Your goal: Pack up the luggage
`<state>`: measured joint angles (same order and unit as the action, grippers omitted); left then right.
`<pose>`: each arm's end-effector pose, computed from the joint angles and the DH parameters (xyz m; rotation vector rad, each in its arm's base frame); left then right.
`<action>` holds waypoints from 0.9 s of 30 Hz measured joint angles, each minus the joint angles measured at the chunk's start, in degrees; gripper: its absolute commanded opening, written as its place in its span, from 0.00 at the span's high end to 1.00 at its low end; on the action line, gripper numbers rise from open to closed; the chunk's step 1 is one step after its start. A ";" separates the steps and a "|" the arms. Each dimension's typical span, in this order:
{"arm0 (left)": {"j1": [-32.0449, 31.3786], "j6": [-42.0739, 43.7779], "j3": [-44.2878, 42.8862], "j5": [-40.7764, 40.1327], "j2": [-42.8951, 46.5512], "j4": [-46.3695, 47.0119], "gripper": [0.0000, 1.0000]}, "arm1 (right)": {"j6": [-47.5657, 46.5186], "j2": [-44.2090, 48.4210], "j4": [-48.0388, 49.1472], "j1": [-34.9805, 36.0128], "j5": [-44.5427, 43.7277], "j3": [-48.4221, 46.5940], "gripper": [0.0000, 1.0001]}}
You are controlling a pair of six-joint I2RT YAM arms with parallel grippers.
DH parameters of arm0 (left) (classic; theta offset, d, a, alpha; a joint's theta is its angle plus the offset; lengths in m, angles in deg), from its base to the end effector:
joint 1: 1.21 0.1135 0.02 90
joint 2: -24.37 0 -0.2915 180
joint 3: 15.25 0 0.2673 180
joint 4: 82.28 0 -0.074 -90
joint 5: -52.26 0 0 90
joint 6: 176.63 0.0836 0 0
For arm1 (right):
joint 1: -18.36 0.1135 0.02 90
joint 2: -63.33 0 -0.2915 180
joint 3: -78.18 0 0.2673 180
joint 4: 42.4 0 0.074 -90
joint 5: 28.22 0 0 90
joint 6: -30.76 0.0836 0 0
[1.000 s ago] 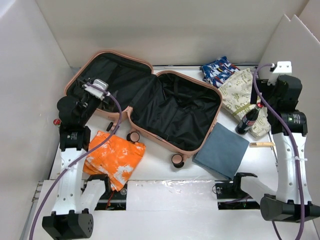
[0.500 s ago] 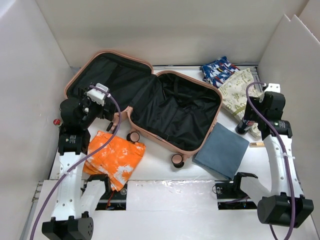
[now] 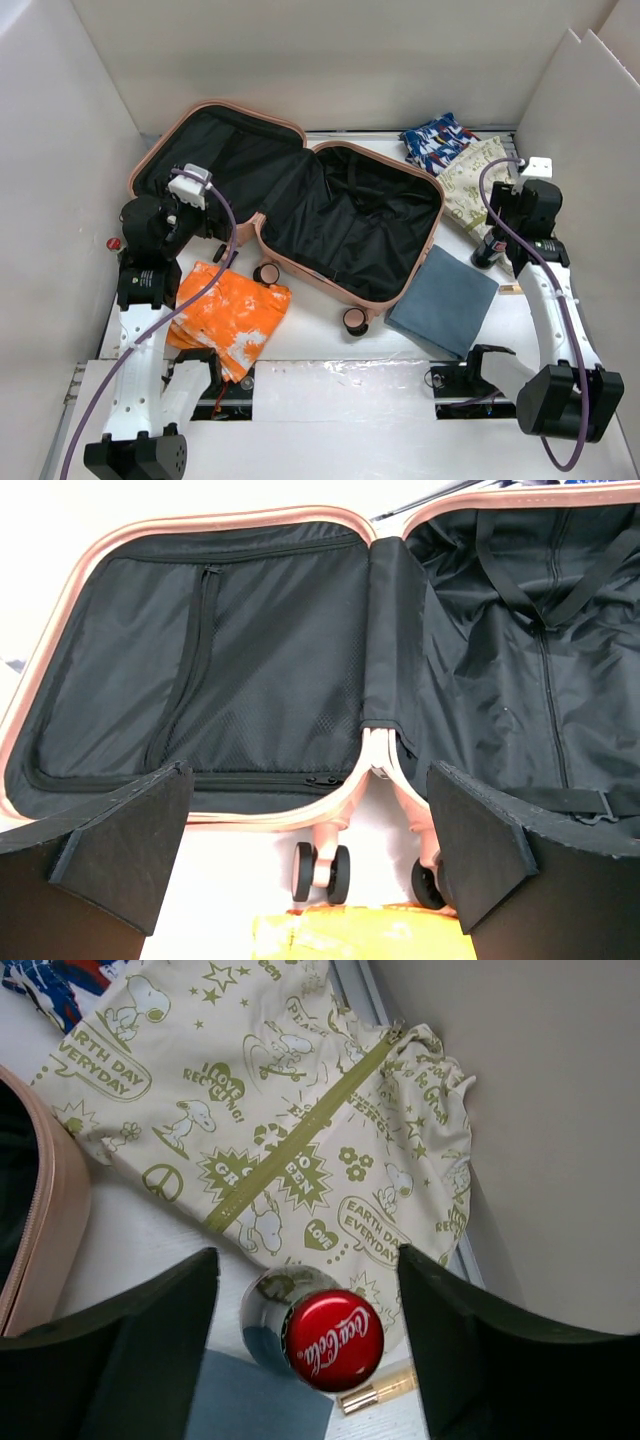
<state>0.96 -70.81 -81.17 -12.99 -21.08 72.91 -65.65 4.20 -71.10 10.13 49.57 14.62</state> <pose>0.2166 -0.0268 0.4034 0.5158 1.5576 -0.1154 0.2735 -0.0574 0.3203 0.1699 1.9967 -0.3766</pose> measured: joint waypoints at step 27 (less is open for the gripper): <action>0.13 -4.22 0.72 -0.74 -0.24 3.15 0.00 | -3.17 2.97 -13.70 2.60 -0.11 -9.73 1.00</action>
<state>1.10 -75.03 -80.45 -13.73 -21.33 76.06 -68.82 7.17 -84.80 12.73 49.46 4.89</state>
